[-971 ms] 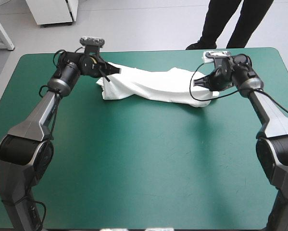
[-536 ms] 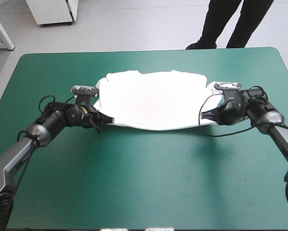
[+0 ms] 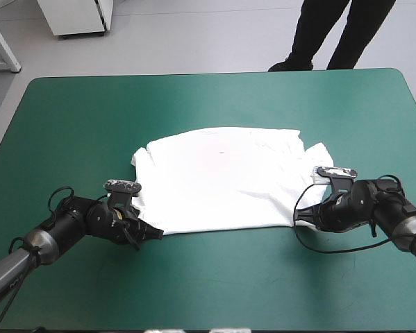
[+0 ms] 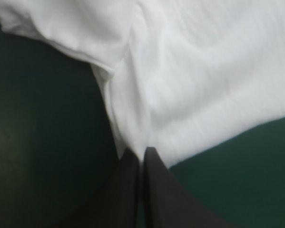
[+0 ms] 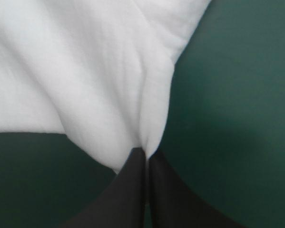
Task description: Fold the cloth
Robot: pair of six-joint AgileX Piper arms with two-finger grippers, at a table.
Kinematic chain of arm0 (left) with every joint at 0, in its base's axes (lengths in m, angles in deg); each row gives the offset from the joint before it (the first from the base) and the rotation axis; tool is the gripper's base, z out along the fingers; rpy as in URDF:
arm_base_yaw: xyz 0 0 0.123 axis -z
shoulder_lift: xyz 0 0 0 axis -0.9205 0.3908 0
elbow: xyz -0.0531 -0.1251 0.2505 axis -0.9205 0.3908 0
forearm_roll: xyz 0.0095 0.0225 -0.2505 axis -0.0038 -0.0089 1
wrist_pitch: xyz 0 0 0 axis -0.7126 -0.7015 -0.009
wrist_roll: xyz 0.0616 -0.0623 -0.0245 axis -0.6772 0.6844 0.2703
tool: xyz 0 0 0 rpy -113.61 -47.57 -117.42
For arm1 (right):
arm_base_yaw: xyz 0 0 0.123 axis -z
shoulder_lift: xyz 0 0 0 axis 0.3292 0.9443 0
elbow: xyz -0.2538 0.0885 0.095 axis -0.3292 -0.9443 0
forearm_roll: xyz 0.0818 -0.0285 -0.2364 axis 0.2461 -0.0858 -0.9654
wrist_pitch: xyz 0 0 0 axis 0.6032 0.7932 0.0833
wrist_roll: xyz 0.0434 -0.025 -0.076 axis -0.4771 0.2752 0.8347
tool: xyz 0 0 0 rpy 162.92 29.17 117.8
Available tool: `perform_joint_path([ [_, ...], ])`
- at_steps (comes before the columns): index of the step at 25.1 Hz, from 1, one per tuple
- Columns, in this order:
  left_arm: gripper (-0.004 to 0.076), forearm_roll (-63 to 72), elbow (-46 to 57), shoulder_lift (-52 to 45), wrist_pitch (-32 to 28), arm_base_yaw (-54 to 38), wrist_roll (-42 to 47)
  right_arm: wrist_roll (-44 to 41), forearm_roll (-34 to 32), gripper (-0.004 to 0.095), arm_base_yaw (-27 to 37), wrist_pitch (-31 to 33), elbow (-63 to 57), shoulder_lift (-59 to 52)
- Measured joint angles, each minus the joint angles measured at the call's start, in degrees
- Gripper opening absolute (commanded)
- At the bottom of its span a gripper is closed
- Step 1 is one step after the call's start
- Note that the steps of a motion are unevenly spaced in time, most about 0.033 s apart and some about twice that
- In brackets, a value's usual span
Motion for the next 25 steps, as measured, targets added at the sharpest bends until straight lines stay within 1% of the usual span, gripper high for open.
perform_joint_path([
  [2,0.0018,0.01,0.50,0.00,2.66,0.02,0.07,1.19,0.95,0.0016,-0.06,1.02,-0.41,0.00],
  [3,0.0087,0.01,0.50,0.00,3.43,0.02,0.07,1.47,1.27,0.0124,-0.06,1.24,-0.41,0.00],
  [4,0.0128,0.01,0.50,-0.05,4.66,0.07,0.14,1.89,1.83,0.0204,-0.06,1.94,-0.41,0.00],
  [5,0.0239,0.01,0.50,-0.10,5.12,0.07,0.19,2.02,1.97,0.0368,-0.06,2.39,-0.41,0.00],
  [6,0.0293,0.05,0.43,-0.18,6.28,0.07,0.19,2.24,2.09,0.0437,-0.06,3.17,-0.41,0.00],
  [7,0.0372,0.17,0.24,-0.22,7.25,0.07,0.19,2.22,2.09,0.0511,-0.06,3.58,-0.41,0.00],
  [8,0.0417,0.31,-0.34,-0.29,8.40,0.07,0.19,2.08,2.09,0.0564,-0.06,4.13,-0.41,0.00],
  [9,0.0461,0.47,-0.92,-0.29,9.70,0.07,0.19,1.82,2.19,0.0593,-0.06,4.78,-0.28,0.00],
  [10,0.0487,0.48,-1.68,-0.29,10.68,0.07,0.19,1.68,2.28,0.0599,-0.06,5.25,0.07,-0.06],
  [11,0.0494,0.53,-3.10,-0.31,12.25,0.07,0.19,1.62,2.49,0.0591,-0.06,5.64,0.56,-0.13],
  [14,0.0493,-0.05,-9.41,-0.36,17.43,0.07,0.19,1.39,3.11,0.0531,-0.06,7.25,4.78,-2.16],
  [15,0.0492,-1.19,-13.48,-0.36,20.11,0.07,0.19,1.21,3.06,0.0523,-0.06,8.75,7.38,-3.29],
  [17,0.0493,-3.31,-17.37,-0.36,22.85,0.07,0.48,0.88,2.30,0.0522,-0.06,11.24,11.11,-4.13],
  [22,0.0492,-10.63,-27.43,-0.36,29.77,0.07,3.53,-2.20,-2.72,0.0522,-0.06,17.79,20.63,-4.50],
  [25,0.0492,-14.48,-32.18,-0.36,32.38,0.07,4.27,-4.82,-6.76,0.0522,-0.06,19.44,25.53,-4.50],
])
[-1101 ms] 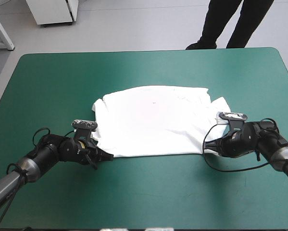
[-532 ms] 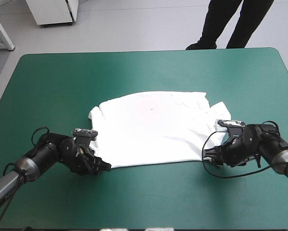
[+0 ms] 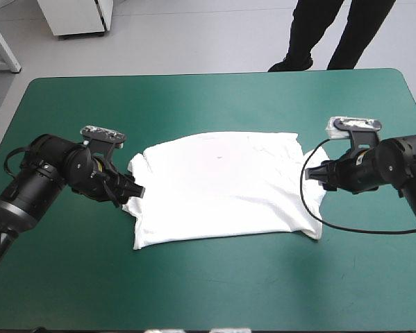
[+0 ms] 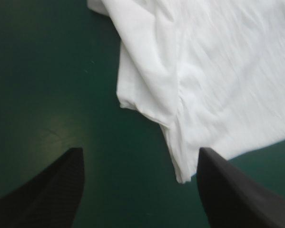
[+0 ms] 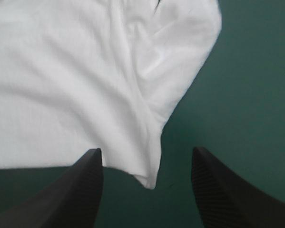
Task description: Fold the cloth
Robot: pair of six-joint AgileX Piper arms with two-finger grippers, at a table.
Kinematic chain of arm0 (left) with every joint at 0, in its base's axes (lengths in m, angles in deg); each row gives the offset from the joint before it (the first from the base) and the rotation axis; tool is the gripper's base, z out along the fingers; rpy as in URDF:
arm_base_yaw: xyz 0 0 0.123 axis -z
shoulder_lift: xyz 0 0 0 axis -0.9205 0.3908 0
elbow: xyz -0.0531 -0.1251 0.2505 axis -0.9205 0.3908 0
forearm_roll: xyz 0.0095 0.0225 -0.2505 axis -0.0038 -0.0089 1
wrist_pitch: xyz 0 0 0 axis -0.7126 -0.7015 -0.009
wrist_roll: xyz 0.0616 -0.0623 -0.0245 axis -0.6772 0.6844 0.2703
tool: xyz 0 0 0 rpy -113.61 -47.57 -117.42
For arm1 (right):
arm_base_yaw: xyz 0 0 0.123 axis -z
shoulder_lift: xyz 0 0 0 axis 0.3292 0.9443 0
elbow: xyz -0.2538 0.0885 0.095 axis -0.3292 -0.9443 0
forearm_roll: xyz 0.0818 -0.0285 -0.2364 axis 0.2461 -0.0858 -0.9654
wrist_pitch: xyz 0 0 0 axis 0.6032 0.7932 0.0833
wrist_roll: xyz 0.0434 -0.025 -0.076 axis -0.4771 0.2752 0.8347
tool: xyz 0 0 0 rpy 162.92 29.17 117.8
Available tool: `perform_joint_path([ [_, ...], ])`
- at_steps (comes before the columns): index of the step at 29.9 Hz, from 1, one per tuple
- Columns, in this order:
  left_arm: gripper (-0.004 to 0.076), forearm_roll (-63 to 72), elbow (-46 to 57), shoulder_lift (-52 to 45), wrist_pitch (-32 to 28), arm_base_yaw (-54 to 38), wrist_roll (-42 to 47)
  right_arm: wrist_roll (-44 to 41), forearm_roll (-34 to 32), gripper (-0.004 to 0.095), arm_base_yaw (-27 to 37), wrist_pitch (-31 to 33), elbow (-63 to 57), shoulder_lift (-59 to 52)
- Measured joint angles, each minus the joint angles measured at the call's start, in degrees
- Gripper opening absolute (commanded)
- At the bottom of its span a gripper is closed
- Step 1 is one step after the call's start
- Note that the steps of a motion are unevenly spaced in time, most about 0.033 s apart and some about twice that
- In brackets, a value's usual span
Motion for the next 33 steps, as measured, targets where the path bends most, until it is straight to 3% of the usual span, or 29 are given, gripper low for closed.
perform_joint_path([
  [7,0.0490,-2.87,-3.63,0.08,1.11,-0.45,0.93,-1.95,-3.62,0.0516,0.00,2.39,5.45,0.24],
  [13,0.0489,3.32,-3.47,3.89,0.88,-9.97,-1.02,-2.01,-3.76,0.0503,0.00,3.07,5.51,1.39],
  [21,0.0489,12.26,-3.47,14.37,-2.51,-14.87,-7.22,-2.01,-6.05,0.0495,0.00,3.21,5.51,1.67],
  [29,0.0382,13.01,2.15,20.52,-8.33,-14.87,-7.22,-2.01,-8.65,0.0495,0.00,3.63,5.51,1.67],
  [33,0.0380,13.36,6.09,20.57,-12.86,-14.87,-7.22,-2.01,-9.38,0.0495,0.00,3.63,5.51,1.79],
])
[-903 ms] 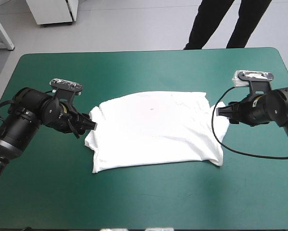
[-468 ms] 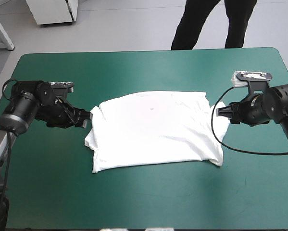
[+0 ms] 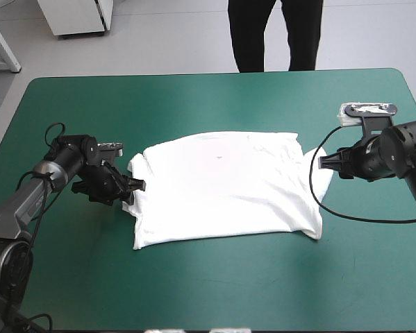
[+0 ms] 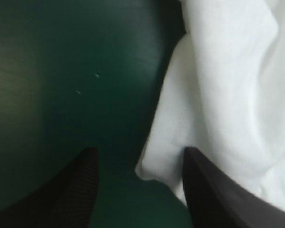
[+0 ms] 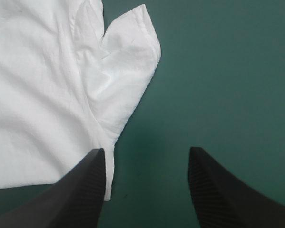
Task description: Fold the cloth
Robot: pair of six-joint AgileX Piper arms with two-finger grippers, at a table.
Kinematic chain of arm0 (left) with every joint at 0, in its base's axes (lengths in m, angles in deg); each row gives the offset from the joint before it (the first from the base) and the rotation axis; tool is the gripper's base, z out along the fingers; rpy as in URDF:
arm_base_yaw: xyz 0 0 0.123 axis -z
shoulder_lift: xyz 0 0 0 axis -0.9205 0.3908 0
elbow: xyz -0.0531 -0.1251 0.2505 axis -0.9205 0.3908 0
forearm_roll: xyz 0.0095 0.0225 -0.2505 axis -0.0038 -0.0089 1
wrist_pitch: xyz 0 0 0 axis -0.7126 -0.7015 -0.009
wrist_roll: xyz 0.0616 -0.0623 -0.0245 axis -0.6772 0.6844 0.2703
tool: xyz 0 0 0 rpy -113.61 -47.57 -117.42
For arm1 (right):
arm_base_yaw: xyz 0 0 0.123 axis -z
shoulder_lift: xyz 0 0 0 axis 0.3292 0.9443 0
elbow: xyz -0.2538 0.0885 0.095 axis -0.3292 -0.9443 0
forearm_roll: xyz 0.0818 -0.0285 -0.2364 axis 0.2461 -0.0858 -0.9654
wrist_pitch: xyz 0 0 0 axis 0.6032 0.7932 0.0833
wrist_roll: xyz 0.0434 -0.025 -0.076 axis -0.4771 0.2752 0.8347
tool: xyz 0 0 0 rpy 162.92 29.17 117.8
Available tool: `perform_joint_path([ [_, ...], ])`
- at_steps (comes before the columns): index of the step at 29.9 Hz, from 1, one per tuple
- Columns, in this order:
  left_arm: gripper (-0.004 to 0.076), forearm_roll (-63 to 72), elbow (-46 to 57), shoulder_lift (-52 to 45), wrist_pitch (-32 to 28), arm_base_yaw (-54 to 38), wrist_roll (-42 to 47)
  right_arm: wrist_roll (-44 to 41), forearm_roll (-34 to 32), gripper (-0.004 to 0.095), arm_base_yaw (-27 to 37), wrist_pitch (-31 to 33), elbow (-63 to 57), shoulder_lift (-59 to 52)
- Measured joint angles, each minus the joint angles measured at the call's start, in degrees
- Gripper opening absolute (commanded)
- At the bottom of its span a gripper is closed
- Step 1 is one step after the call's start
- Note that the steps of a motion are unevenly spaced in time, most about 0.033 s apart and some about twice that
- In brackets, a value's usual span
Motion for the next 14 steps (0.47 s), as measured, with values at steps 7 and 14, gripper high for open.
perform_joint_path([
  [7,0.0379,-0.22,3.97,1.05,-5.07,0.61,0.00,0.00,-0.06,0.0495,0.00,0.17,0.00,0.60],
  [14,-0.0005,-4.70,4.25,2.24,-5.68,5.14,0.00,0.00,-0.06,0.0495,0.00,0.17,0.00,0.60],
])
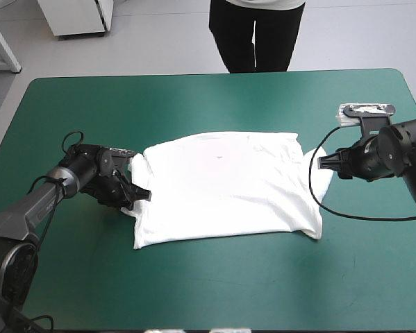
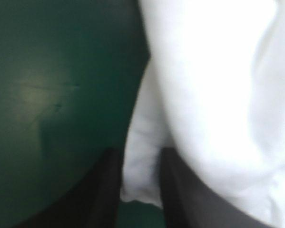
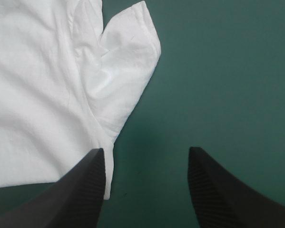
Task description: Fold the cloth
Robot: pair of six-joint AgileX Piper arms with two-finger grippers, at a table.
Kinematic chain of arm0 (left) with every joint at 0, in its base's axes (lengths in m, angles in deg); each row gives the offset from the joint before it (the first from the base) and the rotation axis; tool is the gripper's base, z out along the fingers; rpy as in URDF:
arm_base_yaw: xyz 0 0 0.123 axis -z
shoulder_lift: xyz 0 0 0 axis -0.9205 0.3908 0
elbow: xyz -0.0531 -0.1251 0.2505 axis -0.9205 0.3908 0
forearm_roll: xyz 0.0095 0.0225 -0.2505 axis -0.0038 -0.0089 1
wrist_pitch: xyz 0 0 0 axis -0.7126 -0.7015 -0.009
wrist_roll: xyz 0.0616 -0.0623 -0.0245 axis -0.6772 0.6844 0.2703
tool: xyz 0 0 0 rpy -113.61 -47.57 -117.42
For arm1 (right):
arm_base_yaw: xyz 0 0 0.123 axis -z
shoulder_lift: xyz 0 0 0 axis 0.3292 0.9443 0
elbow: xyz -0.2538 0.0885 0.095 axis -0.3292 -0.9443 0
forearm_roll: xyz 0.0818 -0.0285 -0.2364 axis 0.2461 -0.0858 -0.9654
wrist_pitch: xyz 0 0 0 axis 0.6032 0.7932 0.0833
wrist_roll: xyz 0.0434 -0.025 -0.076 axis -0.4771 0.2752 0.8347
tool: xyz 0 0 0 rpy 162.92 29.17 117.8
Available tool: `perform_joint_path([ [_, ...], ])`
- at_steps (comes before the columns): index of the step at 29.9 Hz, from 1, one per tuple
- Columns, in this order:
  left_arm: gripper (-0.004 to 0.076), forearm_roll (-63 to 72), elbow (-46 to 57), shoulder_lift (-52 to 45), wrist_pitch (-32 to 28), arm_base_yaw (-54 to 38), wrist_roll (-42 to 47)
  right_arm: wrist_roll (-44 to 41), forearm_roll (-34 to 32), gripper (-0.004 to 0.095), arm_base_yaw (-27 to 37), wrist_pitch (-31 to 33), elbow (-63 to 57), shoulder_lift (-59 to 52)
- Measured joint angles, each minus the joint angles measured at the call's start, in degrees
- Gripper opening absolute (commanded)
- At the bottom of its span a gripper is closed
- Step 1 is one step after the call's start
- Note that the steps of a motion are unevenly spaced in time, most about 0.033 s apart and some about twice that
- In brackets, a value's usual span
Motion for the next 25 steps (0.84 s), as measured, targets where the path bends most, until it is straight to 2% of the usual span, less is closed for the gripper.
perform_joint_path([
  [6,-0.0010,-0.18,0.04,0.00,-1.47,3.10,0.00,0.00,0.00,0.0495,0.00,0.69,0.00,0.00],
  [25,-0.0010,-2.95,-8.50,-3.51,2.50,4.04,5.47,-1.05,0.00,0.0495,0.00,2.58,0.00,0.00],
])
